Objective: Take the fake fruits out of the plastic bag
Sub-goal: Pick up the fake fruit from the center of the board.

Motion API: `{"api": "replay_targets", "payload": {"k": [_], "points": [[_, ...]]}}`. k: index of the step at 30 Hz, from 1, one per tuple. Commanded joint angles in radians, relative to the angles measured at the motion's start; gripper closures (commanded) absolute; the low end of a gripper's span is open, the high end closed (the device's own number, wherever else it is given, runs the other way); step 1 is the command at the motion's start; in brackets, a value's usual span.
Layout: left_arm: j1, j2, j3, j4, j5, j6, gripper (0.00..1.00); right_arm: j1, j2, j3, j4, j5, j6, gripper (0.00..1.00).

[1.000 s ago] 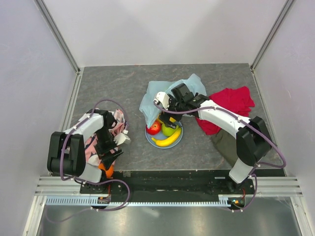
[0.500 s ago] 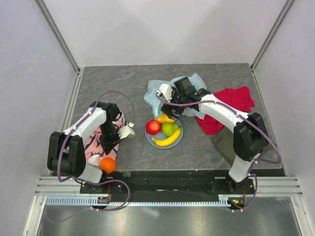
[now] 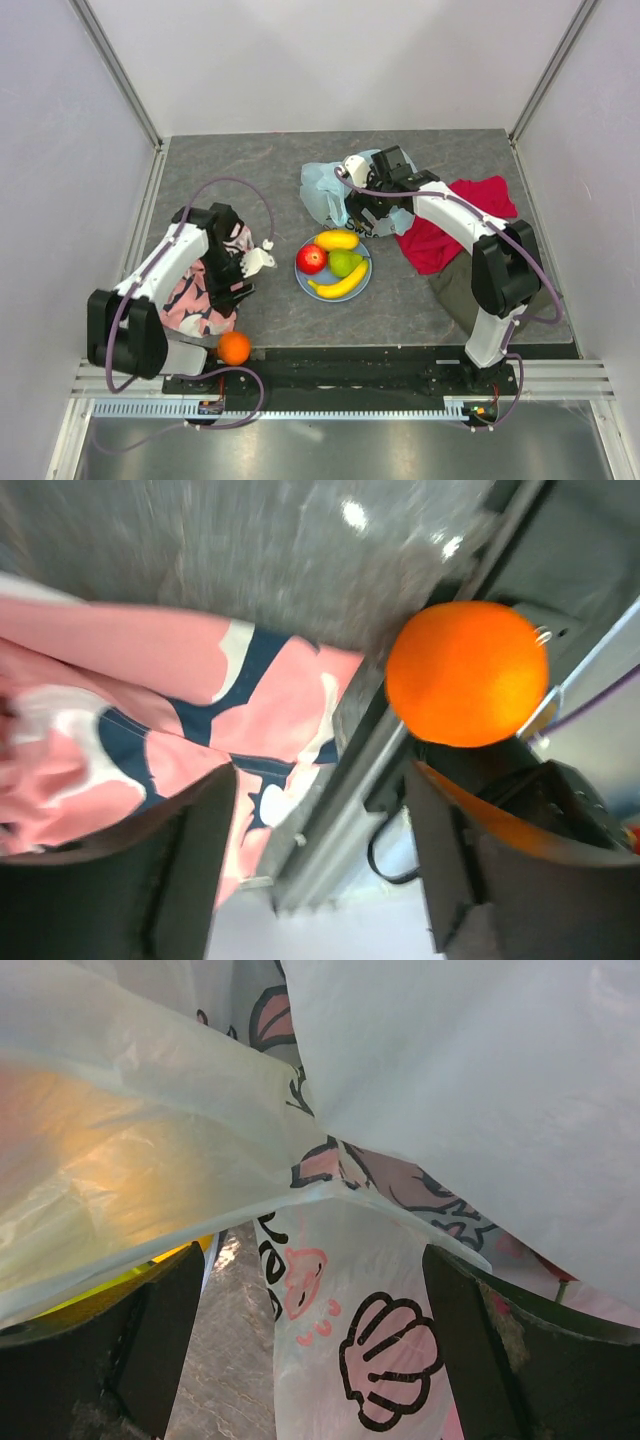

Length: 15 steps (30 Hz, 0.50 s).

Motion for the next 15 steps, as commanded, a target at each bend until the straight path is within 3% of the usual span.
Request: {"api": "replay_targets", "payload": {"k": [1, 4, 7, 15], "points": [[-0.019, -0.098, 0.094, -0.199, 0.234, 0.107, 0.21, 0.002, -0.021, -0.019, 0.016, -0.013, 0.014, 0.02], [-0.058, -0.041, 0.074, -0.199, 0.255, 0.026, 0.19, 0.002, 0.004, -0.008, 0.014, -0.007, 0.022, 0.02], [-0.142, -0.047, -0.020, -0.196, 0.233, 0.082, 0.01, 0.002, 0.025, 0.003, 0.013, -0.006, 0.031, 0.02], [-0.226, -0.083, -0.160, -0.130, 0.143, 0.142, 0.01, 0.001, 0.042, 0.003, -0.015, 0.008, 0.019, 0.02]]}}
